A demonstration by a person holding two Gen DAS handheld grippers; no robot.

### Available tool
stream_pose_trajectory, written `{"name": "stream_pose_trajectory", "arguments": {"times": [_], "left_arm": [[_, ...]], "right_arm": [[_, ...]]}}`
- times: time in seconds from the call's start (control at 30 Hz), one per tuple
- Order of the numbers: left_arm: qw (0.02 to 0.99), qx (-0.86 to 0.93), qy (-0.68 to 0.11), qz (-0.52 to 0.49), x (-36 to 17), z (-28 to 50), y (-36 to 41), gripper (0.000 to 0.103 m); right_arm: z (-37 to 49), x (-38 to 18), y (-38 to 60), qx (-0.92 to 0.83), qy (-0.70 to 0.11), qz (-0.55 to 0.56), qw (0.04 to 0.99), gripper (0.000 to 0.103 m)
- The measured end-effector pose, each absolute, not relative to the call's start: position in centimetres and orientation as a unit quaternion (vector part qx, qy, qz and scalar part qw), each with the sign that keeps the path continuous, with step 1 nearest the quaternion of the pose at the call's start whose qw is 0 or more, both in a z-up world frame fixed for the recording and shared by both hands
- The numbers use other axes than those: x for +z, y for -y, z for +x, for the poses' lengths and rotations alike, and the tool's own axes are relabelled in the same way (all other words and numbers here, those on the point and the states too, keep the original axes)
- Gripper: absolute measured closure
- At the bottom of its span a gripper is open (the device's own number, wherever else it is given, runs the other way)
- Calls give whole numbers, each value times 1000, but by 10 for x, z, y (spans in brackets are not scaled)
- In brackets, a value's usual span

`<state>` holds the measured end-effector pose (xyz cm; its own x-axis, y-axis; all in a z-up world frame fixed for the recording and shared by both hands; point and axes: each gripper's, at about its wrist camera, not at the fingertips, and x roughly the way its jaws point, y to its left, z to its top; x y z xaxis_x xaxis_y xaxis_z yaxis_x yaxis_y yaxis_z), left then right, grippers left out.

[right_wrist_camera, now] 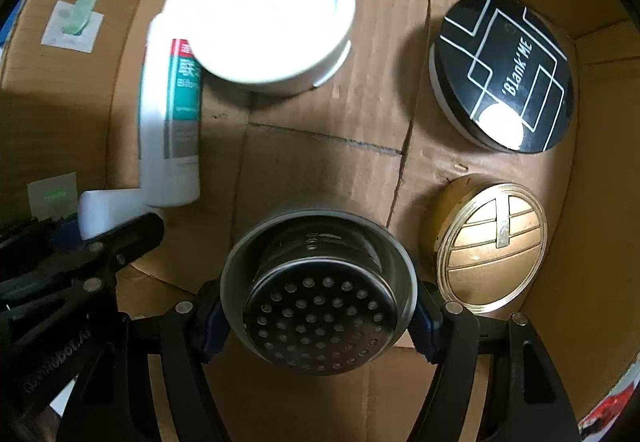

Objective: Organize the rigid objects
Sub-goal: 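Carry the white cup and silver mesh tin into the box and lower them, then open both tools to release the cup and mesh tin, then lift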

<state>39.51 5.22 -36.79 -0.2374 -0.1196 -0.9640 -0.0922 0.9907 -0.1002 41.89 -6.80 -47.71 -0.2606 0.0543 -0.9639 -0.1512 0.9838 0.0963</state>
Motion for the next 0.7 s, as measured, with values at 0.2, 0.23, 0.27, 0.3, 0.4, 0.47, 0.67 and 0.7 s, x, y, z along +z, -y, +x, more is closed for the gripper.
{"name": "stream_pose_trajectory", "arguments": {"times": [0.2, 0.23, 0.27, 0.3, 0.4, 0.47, 0.67, 0.7], "left_arm": [[603, -9, -794, -74, -381, 387, -56, 64], [606, -8, -792, -77, -378, 385, -57, 63], [608, -7, -790, -77, -373, 384, -56, 63], [610, -7, -789, -76, -368, 384, -55, 61], [620, -10, -781, -70, -354, 377, -53, 57], [633, -11, -772, -61, -341, 372, -50, 55], [675, -15, -736, -43, -300, 352, -40, 44], [684, -13, -729, -41, -294, 348, -36, 40]], "right_arm": [[422, -474, 64, 83, -792, -29, 605, 21], [422, -471, 65, 80, -790, -32, 607, 18], [425, -467, 65, 78, -788, -32, 609, 16], [424, -464, 67, 79, -786, -31, 612, 14], [421, -454, 72, 76, -784, -21, 616, 12], [418, -442, 75, 74, -777, -19, 625, 11], [405, -406, 84, 57, -757, -6, 650, 0], [403, -400, 86, 56, -754, -5, 655, 0]]}}
